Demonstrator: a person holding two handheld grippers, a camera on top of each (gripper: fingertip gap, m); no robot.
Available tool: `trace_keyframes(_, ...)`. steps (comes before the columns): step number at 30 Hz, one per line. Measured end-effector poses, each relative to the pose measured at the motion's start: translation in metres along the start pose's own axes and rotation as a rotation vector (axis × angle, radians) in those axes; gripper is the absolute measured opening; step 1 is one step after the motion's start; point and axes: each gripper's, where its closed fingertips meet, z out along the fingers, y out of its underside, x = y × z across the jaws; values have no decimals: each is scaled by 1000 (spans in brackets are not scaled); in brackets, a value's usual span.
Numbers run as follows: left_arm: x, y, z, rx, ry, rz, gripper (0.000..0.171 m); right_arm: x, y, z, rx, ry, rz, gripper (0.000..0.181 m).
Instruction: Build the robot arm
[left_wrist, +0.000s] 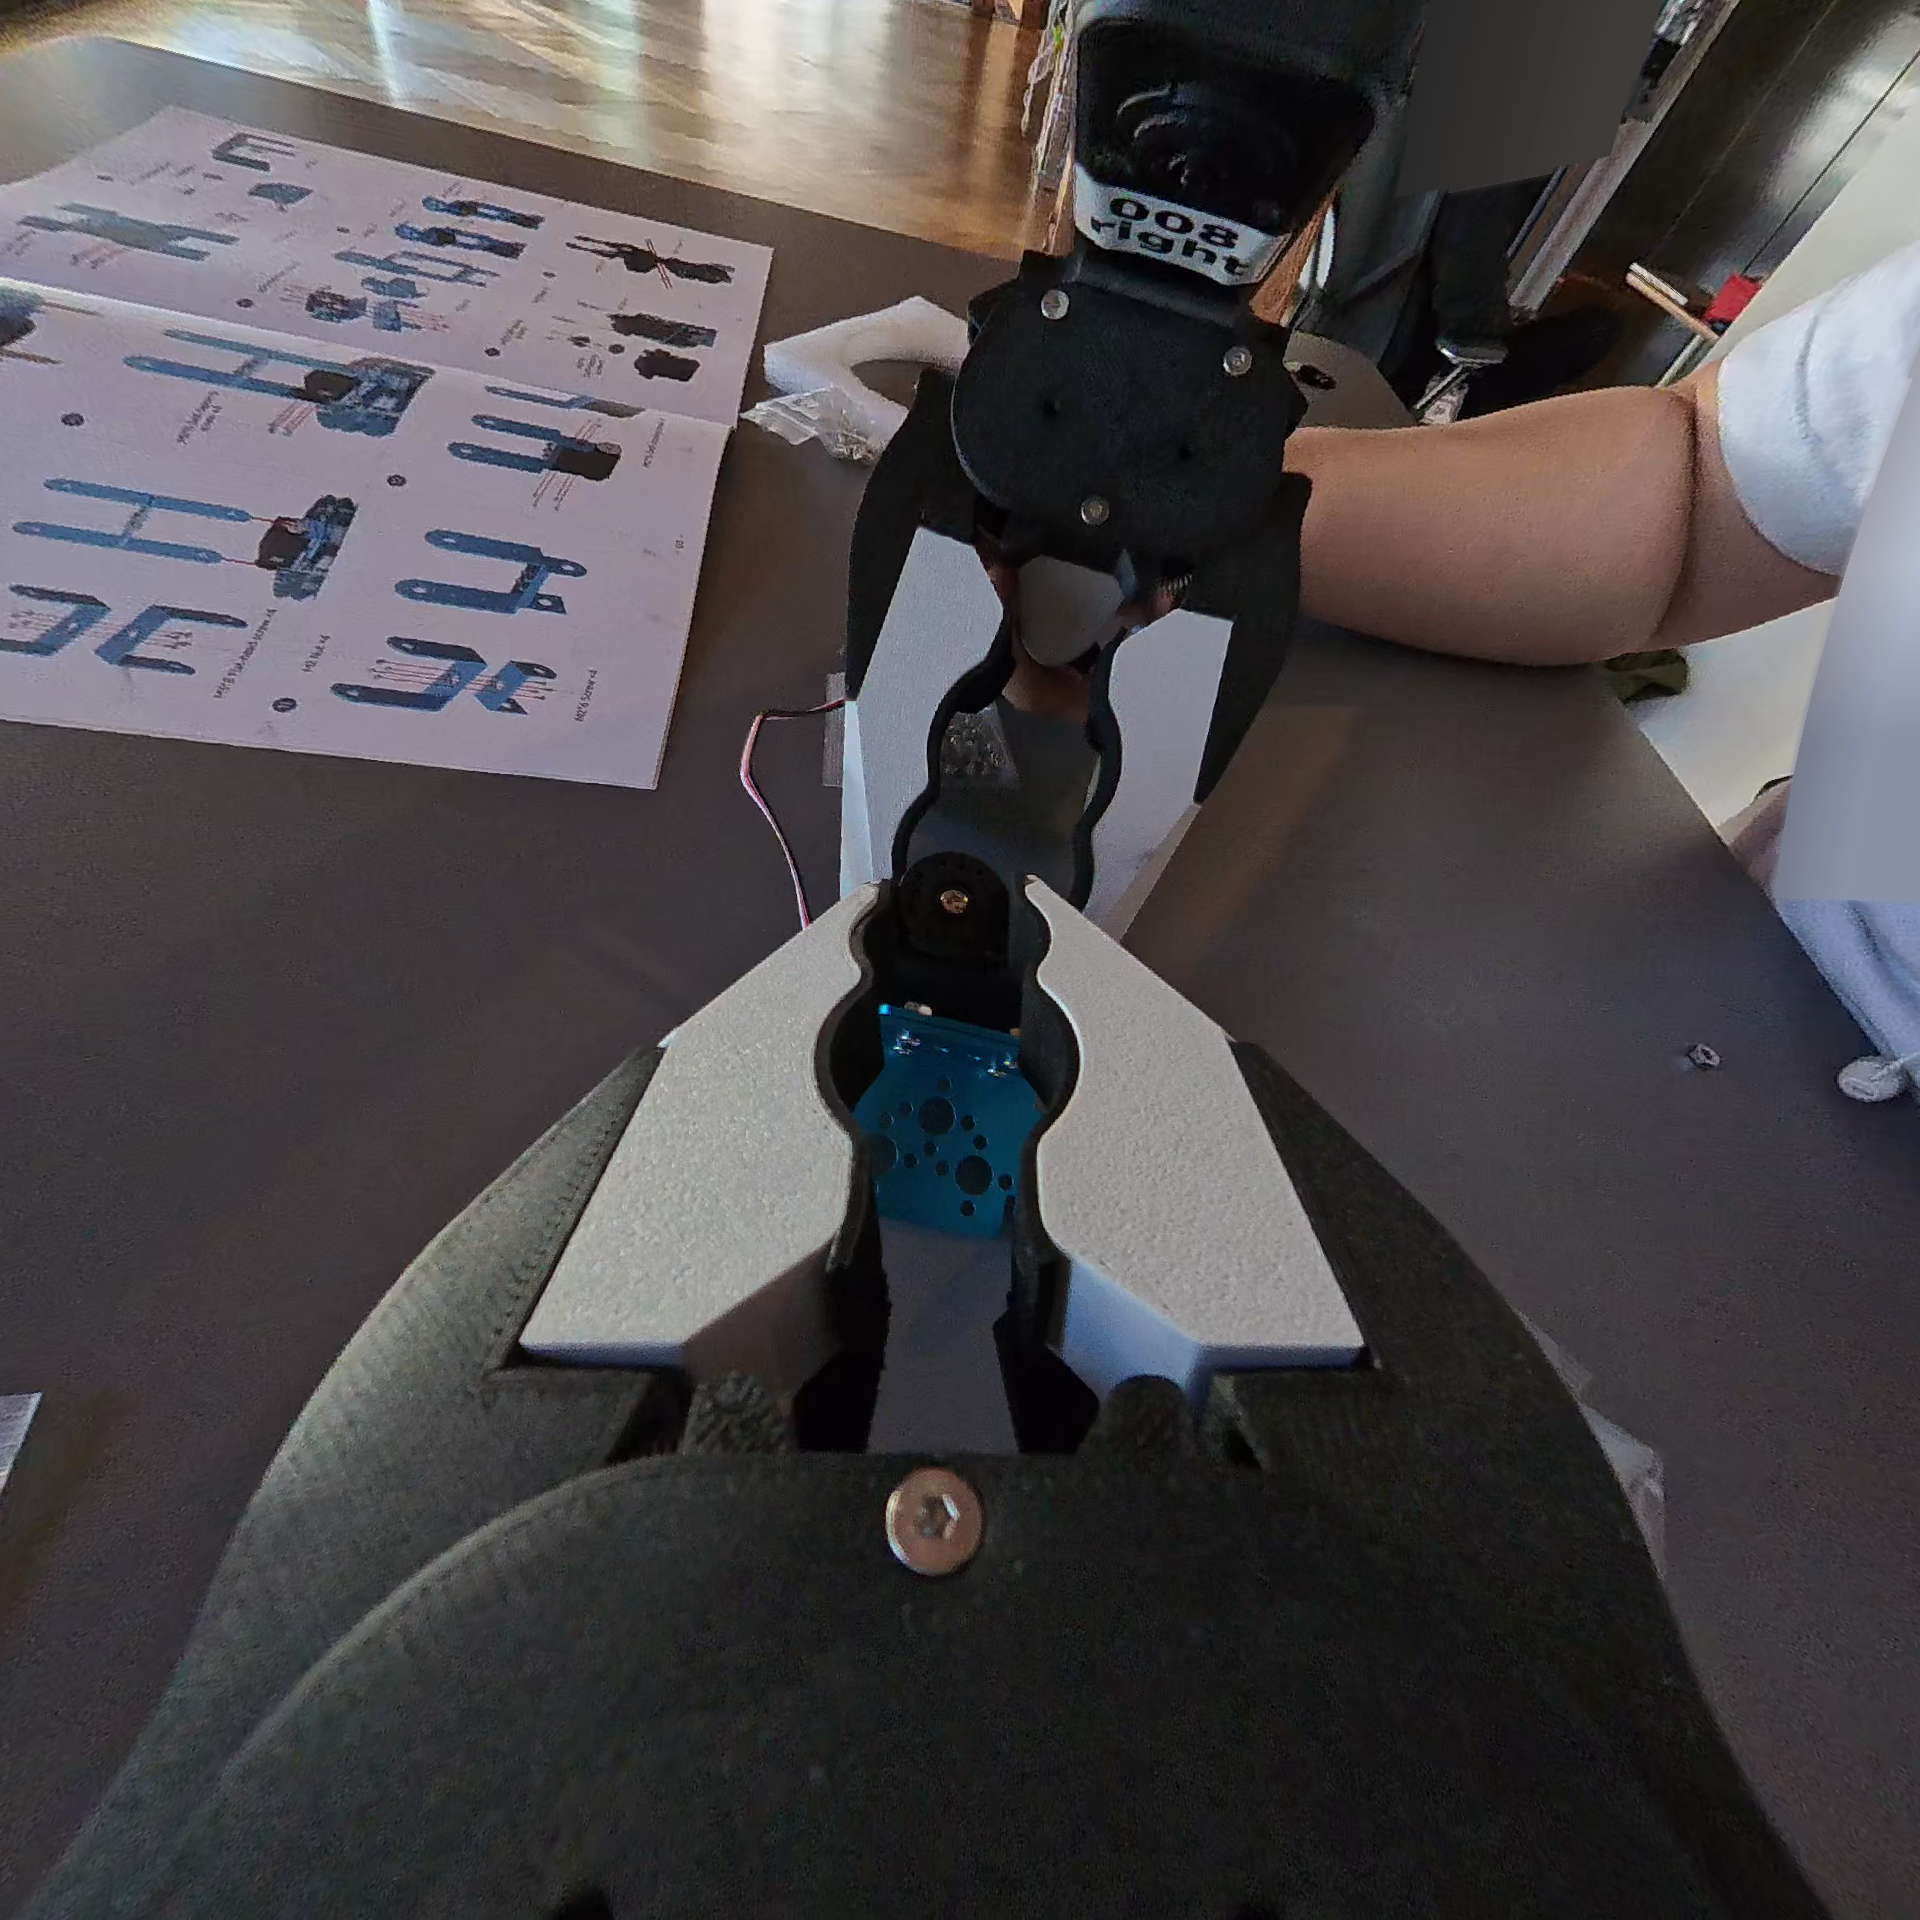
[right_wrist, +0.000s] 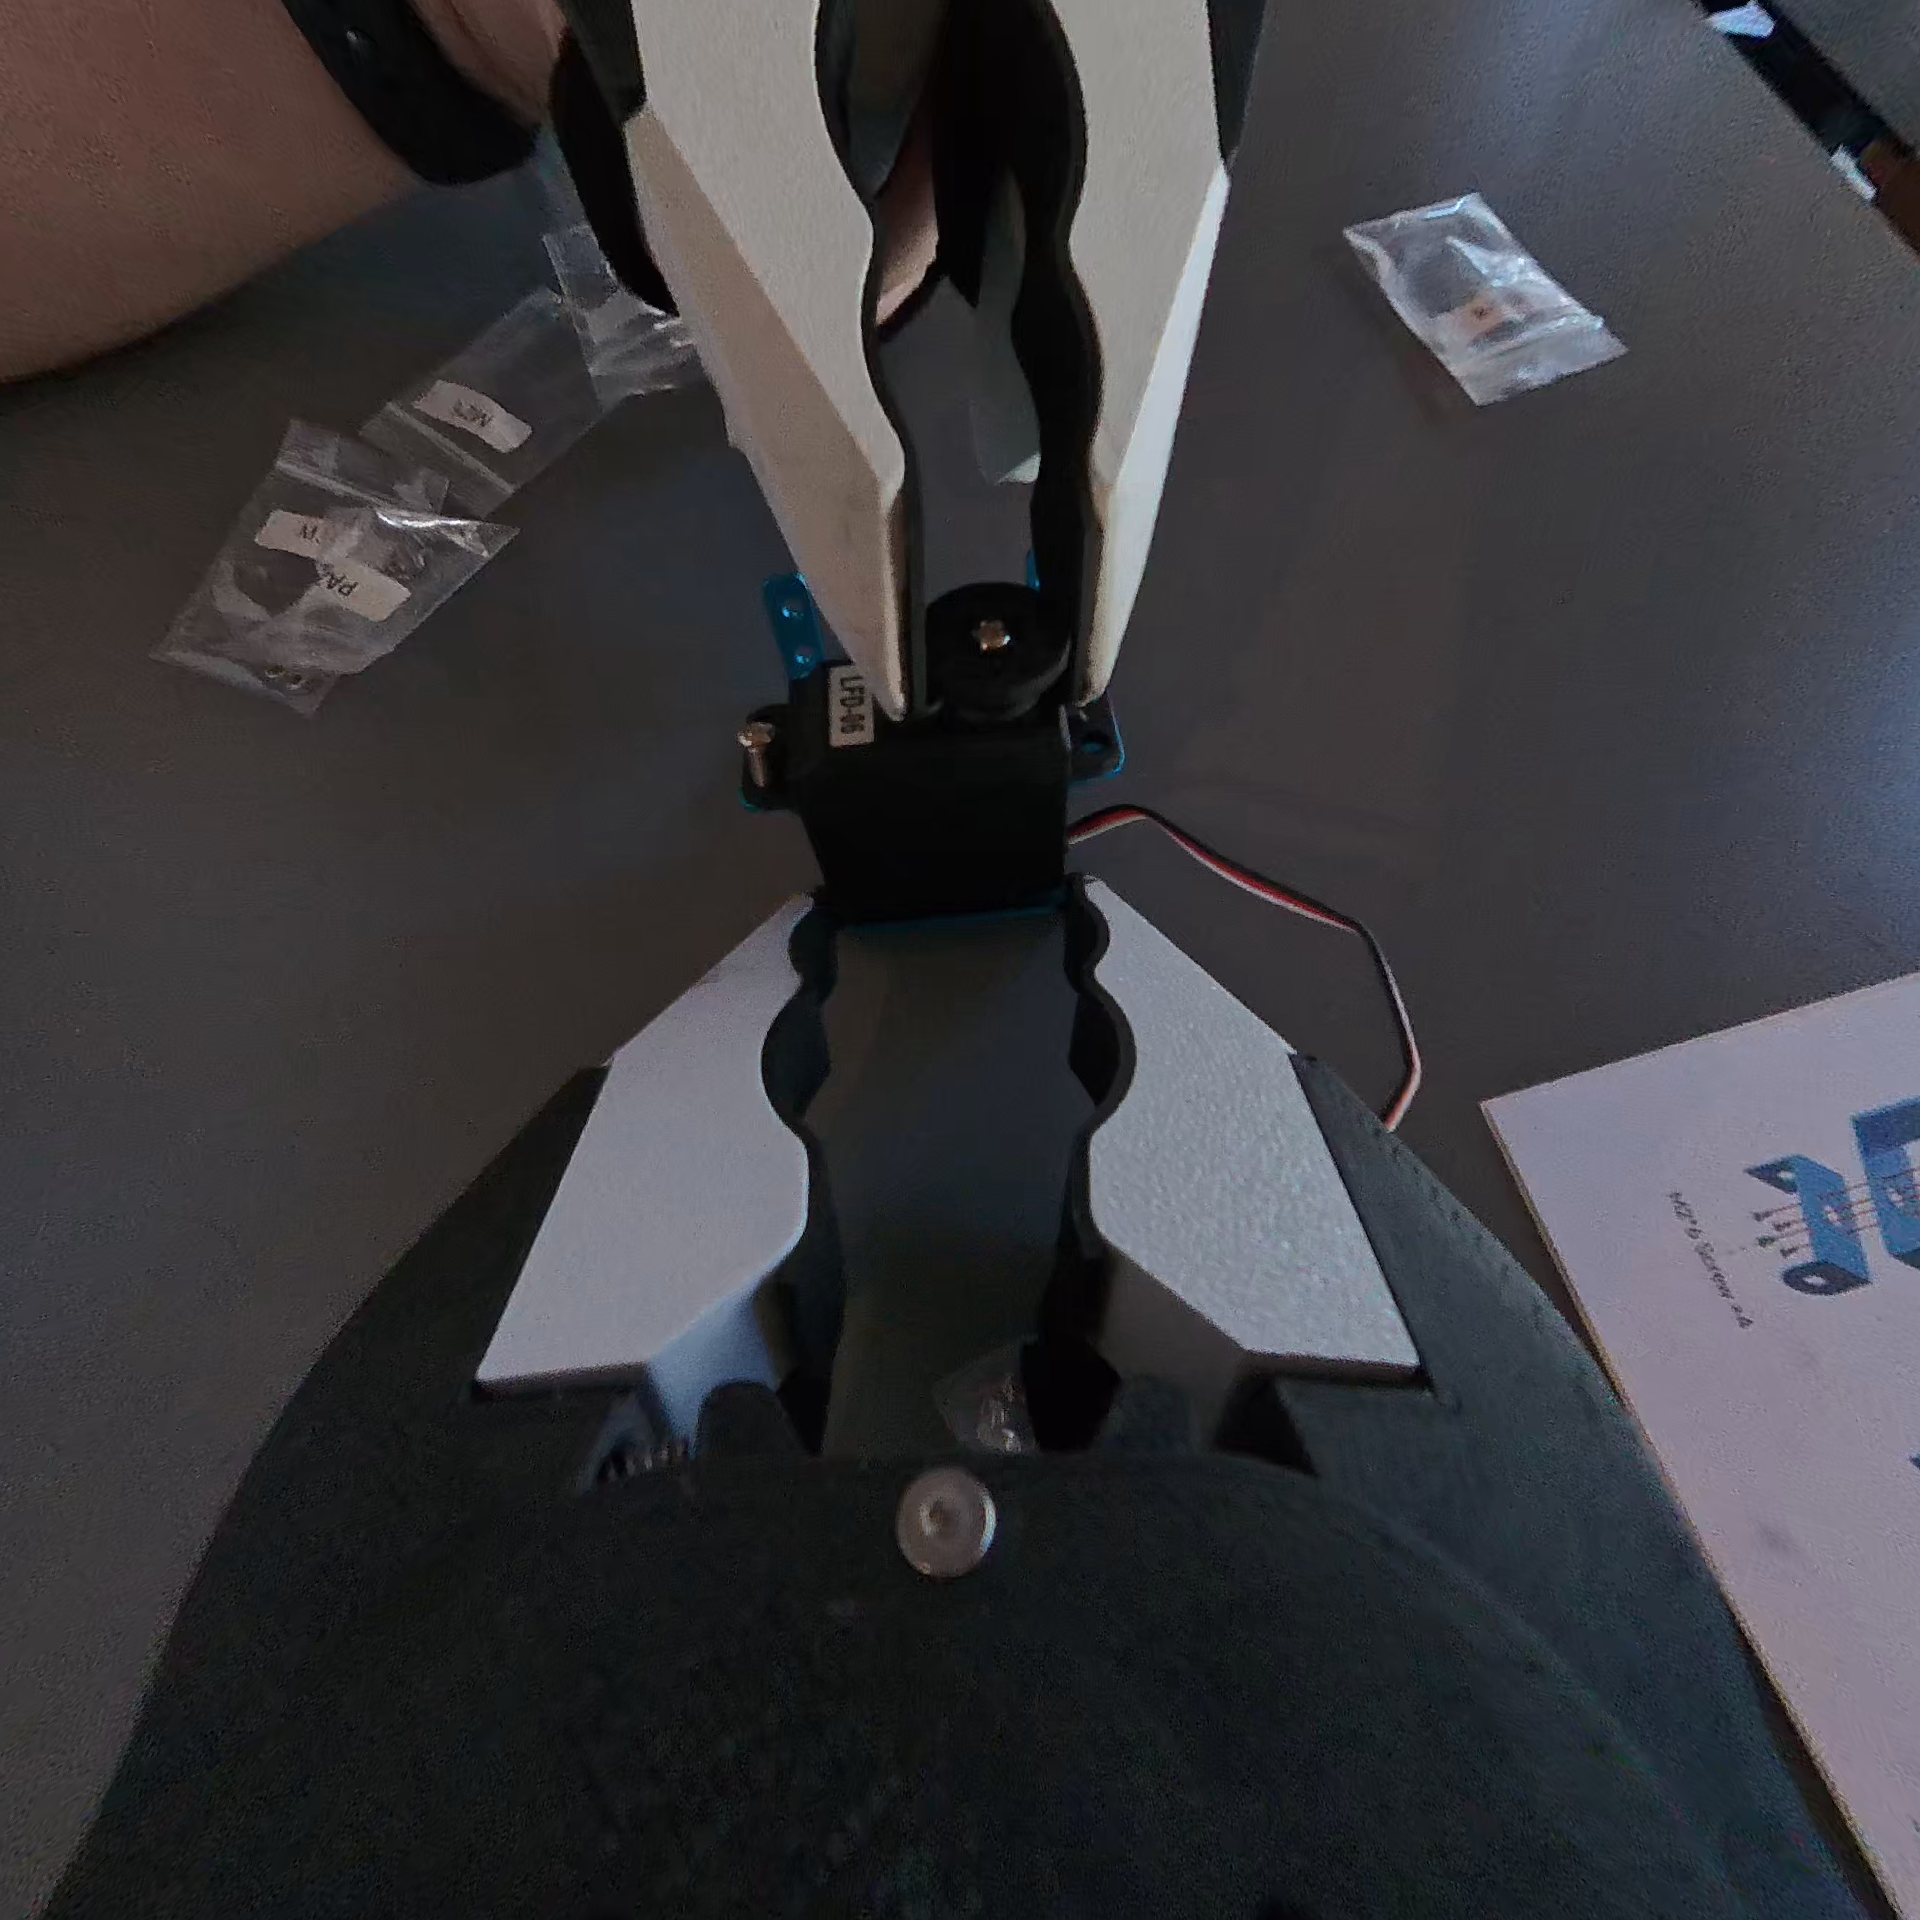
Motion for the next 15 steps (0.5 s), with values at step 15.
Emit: trace_keyframes(15, 0, -1, -1, -37, -25, 35, 21, 1, 0, -1, 0, 15, -4, 45)
